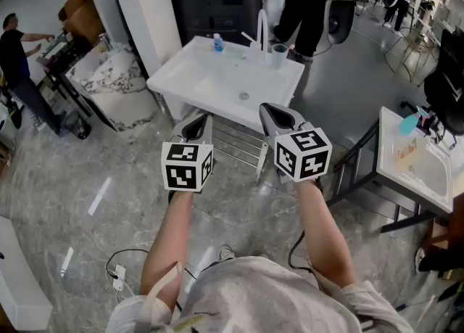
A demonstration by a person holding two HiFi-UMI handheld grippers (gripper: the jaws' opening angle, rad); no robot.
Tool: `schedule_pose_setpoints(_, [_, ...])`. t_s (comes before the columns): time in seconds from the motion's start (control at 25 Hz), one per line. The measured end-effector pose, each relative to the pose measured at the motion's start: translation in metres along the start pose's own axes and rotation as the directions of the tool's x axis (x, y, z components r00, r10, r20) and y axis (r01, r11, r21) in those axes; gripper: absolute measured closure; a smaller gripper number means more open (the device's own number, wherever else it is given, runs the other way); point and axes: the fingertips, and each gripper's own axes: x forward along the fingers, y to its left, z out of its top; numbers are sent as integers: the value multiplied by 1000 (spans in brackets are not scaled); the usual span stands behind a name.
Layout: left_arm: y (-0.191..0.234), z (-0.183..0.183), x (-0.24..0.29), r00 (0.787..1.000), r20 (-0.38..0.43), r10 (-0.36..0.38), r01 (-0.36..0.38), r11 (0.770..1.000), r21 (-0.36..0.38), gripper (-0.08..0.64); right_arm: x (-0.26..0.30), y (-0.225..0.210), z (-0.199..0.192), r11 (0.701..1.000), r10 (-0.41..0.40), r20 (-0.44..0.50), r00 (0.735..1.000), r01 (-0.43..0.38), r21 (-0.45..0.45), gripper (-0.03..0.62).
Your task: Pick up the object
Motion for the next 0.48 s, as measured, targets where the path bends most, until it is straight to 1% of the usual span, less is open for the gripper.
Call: schedule_pose_setpoints(0.48, [52, -2, 20, 999, 9, -42, 42, 999, -6, 560, 49, 14, -7, 999, -34, -33, 999, 34, -10, 588])
